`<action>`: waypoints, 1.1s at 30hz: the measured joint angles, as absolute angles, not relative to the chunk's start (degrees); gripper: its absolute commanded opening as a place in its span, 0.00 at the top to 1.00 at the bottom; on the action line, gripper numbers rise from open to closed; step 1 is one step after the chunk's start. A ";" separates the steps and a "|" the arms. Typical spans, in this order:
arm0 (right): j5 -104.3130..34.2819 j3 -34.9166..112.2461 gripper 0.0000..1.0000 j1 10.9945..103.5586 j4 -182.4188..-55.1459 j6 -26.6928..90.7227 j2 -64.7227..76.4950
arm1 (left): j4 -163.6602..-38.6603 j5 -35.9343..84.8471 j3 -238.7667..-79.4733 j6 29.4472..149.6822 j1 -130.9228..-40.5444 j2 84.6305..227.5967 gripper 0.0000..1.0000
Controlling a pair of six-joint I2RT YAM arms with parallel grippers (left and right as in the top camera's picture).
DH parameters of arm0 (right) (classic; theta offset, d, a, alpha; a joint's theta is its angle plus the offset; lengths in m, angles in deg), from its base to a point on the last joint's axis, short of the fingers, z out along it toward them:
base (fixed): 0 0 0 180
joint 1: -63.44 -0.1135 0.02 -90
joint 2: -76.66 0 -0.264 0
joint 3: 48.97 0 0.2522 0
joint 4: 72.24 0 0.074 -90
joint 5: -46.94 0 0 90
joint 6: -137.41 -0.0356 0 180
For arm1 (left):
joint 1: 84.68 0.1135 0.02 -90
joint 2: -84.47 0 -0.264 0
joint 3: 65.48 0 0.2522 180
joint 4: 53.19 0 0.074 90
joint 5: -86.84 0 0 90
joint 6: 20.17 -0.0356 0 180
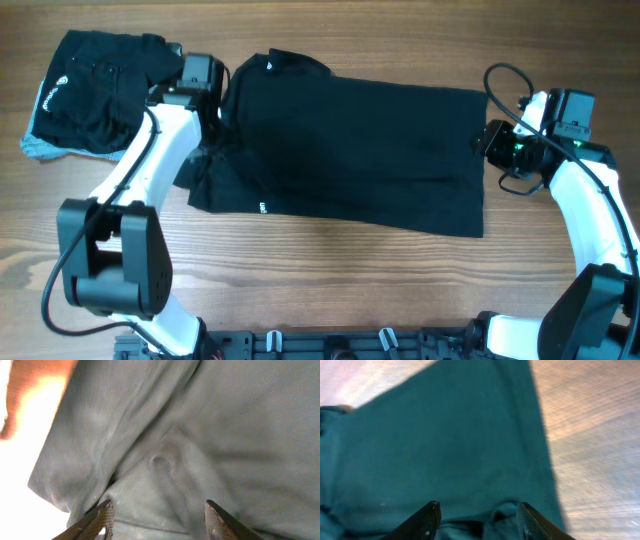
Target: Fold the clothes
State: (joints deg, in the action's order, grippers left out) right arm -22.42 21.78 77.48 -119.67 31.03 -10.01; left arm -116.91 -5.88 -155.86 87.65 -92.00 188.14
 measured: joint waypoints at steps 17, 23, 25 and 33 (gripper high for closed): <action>-25.74 21.74 0.39 77.46 -134.68 28.32 -11.17 | -111.66 -4.53 -143.58 95.37 -92.00 192.21 0.96; -27.00 12.47 0.32 77.46 -133.85 28.26 -14.47 | -115.36 -4.18 -140.59 98.69 -92.00 190.27 0.96; -27.05 9.61 0.60 77.40 -131.75 28.30 -14.65 | -115.07 -4.15 -140.45 99.08 -92.00 190.13 0.96; -33.74 8.84 0.91 78.01 -131.34 26.73 -13.93 | -118.98 -3.83 -138.64 99.28 -92.00 188.47 0.95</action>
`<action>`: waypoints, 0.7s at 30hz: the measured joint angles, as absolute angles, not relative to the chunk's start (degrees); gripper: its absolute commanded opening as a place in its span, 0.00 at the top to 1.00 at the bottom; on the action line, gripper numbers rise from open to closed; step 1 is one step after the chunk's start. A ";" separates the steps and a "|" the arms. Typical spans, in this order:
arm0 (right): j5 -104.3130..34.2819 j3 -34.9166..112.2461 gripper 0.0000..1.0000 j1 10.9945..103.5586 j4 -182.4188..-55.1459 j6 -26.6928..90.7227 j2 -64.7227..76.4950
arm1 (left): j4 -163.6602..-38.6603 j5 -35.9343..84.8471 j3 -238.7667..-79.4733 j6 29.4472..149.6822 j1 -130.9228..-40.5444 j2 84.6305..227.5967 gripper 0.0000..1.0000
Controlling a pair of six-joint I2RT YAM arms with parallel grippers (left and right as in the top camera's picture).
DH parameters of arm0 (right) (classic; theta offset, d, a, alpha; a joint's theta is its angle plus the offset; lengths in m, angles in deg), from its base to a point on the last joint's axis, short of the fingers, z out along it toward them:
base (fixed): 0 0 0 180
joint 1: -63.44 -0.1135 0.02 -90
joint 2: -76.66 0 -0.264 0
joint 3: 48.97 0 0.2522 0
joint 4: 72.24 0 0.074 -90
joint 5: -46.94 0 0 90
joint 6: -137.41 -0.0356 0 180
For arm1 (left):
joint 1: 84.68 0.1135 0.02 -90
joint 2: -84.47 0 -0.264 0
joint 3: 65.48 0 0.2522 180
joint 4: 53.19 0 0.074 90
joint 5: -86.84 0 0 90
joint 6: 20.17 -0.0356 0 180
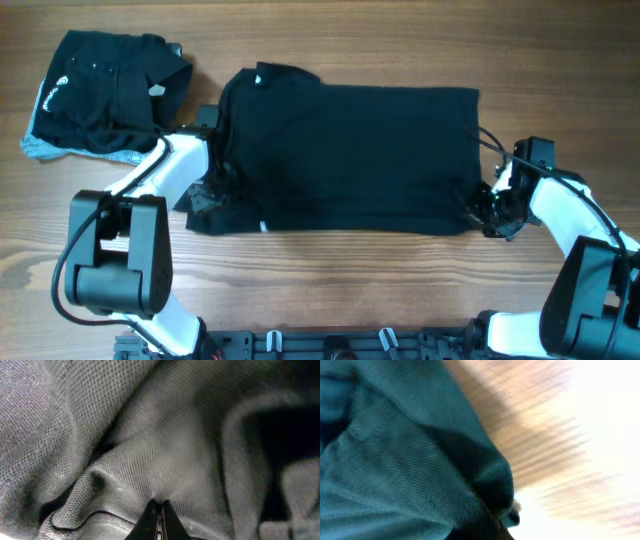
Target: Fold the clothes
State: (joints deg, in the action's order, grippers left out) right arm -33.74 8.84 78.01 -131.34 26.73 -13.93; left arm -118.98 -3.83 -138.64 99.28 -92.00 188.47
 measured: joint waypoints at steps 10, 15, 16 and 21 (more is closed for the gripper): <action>-41.74 16.18 0.26 80.43 -137.20 25.28 -13.99 | -128.86 -3.24 -138.05 99.96 -92.00 182.46 0.66; -40.32 27.29 0.13 80.41 -138.73 26.05 -11.50 | -132.10 -3.04 -151.08 97.95 -92.00 179.86 0.51; -39.64 31.40 0.13 80.43 -138.64 26.05 -10.85 | -130.37 -3.02 -155.12 97.03 -92.00 179.51 0.49; -31.49 34.72 0.16 80.52 -132.54 28.87 -10.52 | -113.45 -0.72 -158.51 90.49 -92.00 179.42 0.46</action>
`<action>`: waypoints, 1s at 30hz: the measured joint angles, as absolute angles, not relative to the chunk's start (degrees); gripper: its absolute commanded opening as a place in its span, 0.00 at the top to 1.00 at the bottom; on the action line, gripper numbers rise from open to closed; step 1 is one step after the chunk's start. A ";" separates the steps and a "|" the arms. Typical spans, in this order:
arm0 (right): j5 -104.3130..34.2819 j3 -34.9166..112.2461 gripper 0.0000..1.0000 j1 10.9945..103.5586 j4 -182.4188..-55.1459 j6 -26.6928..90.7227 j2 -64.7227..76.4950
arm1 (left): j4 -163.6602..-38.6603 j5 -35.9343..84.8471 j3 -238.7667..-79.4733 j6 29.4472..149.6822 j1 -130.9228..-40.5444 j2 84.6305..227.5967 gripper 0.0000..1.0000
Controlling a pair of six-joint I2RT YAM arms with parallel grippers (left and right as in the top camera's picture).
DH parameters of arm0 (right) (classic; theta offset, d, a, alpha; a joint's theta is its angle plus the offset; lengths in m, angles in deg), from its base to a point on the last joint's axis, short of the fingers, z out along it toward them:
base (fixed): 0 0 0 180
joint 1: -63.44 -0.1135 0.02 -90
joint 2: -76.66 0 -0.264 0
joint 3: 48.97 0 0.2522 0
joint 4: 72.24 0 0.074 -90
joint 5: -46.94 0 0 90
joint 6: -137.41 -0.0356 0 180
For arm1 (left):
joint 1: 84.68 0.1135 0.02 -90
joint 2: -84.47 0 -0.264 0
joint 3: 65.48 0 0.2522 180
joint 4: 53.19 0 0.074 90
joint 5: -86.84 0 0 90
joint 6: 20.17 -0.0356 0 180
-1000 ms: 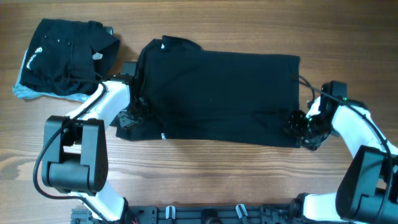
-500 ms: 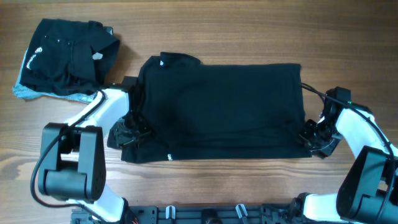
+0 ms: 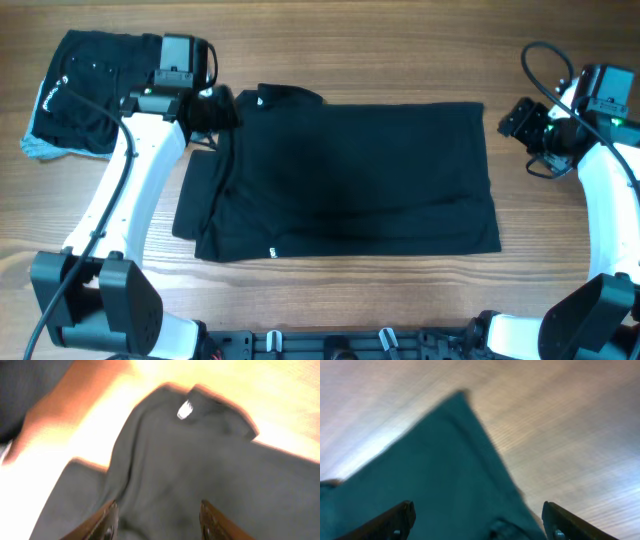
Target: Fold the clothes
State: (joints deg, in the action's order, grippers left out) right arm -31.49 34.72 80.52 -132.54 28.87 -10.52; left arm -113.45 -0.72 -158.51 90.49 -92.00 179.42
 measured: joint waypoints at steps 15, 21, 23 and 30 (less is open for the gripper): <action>-25.45 34.72 0.16 80.52 -128.93 31.03 -11.98 | -76.69 11.58 -158.90 78.45 -92.02 205.04 0.40; -25.45 34.72 0.19 80.48 -124.85 30.97 -16.16 | -74.09 11.93 -158.90 78.36 -92.52 206.20 0.82; -25.45 34.72 0.19 80.24 -122.62 30.94 -17.75 | -72.98 12.02 -158.90 78.23 -92.70 206.26 0.85; -25.43 34.72 0.19 78.75 -116.28 30.79 -20.70 | -73.74 11.71 -158.90 79.26 -92.83 206.31 0.47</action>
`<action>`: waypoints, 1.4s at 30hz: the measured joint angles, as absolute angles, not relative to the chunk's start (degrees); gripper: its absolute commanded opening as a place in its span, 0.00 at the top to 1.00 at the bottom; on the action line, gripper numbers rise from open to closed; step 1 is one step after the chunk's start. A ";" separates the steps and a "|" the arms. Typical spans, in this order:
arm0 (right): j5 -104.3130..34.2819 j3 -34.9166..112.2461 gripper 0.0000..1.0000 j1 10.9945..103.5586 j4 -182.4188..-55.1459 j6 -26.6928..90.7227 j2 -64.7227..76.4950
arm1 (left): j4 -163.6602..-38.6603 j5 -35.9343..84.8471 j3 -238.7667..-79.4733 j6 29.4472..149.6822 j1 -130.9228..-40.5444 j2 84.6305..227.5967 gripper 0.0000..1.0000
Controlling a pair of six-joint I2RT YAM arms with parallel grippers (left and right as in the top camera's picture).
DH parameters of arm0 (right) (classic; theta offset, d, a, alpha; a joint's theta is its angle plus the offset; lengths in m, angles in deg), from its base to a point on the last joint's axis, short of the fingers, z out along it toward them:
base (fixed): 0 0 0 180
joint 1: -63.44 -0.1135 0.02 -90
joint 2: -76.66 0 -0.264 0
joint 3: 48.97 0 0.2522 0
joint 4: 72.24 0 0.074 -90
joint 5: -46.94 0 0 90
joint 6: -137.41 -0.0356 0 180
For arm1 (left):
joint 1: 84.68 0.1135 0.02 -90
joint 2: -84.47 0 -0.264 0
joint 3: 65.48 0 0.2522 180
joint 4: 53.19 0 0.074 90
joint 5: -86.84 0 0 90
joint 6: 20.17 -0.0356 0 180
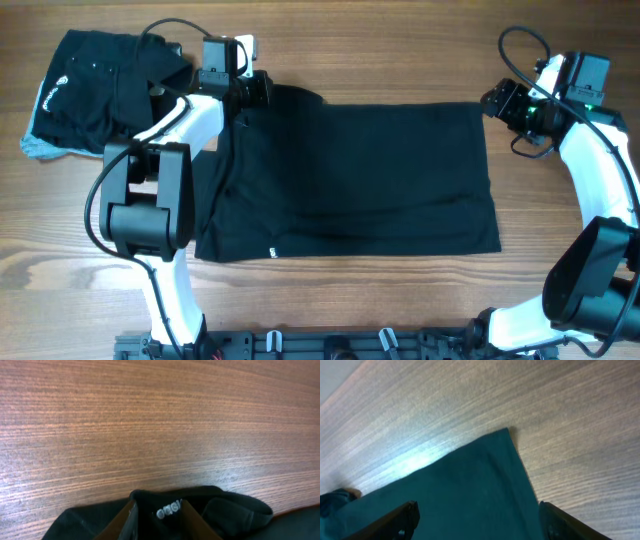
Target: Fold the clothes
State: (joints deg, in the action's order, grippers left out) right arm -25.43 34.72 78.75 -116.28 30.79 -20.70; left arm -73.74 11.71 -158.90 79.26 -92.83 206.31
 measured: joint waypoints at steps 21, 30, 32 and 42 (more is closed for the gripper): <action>-27.27 34.87 0.48 78.75 -101.48 32.80 -28.77 | -75.55 11.84 -158.90 83.08 -92.85 202.37 0.96; -25.04 35.11 0.37 78.58 -94.42 33.24 -40.79 | -85.85 12.00 -158.92 83.52 -92.83 196.93 0.96; -24.60 35.31 0.44 78.10 -93.46 33.41 -41.42 | -87.82 11.98 -158.92 83.50 -92.85 196.28 0.96; -23.79 35.86 0.96 74.03 -95.41 33.63 -42.41 | -91.75 11.95 -158.92 83.50 -92.87 192.67 0.96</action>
State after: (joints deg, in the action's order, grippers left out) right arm -23.79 35.86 74.03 -95.41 33.63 -42.41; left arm -91.75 11.95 -158.92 83.50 -92.87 192.67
